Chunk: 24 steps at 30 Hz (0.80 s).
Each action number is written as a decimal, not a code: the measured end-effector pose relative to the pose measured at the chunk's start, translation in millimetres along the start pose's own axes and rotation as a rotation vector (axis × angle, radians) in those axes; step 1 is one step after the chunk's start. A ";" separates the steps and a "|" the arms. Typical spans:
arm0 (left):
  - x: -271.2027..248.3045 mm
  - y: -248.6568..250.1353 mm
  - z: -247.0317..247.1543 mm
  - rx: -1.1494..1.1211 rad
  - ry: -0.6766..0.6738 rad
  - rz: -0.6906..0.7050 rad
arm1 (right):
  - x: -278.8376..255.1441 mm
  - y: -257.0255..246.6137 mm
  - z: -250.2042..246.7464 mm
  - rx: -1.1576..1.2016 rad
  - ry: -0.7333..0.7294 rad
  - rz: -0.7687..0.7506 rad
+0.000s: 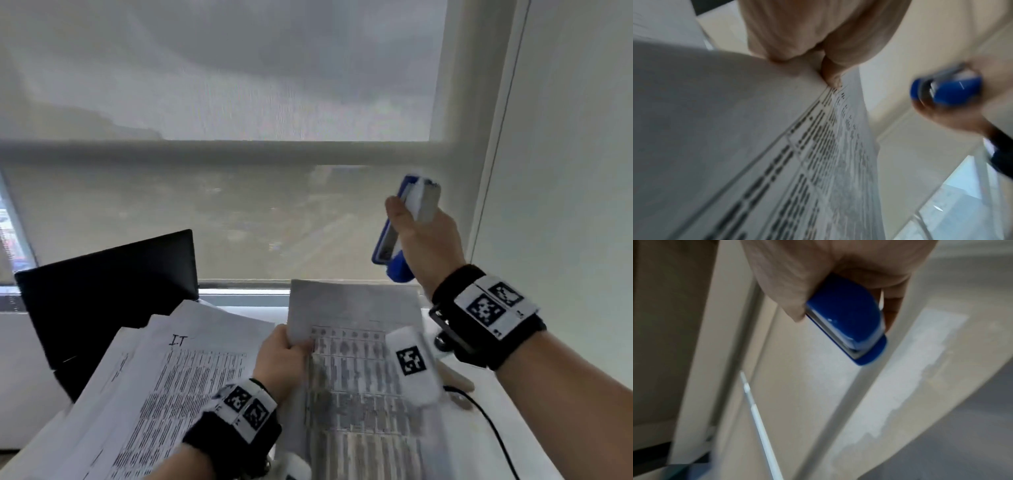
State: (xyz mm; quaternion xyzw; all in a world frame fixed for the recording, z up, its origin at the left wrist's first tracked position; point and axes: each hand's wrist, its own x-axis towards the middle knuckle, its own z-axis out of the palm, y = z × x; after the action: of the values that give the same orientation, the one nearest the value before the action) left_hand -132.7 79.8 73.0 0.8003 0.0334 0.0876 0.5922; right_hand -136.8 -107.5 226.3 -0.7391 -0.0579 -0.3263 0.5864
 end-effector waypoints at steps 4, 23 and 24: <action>28.0 -18.4 -22.9 0.181 0.079 -0.076 | -11.6 80.6 -51.6 -0.537 -0.177 0.206; 76.2 -62.1 8.5 0.373 -0.013 -0.251 | 12.2 276.2 -99.8 -1.108 -0.528 0.702; 77.8 -65.4 8.3 0.352 -0.004 -0.255 | 14.4 279.8 -96.3 -1.114 -0.537 0.696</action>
State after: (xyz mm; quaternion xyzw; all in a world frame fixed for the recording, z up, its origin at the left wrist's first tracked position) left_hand -51.5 103.5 16.2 0.8808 0.1480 0.0032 0.4497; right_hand -34.5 -284.4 11.8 -0.9596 0.2147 0.0923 0.1567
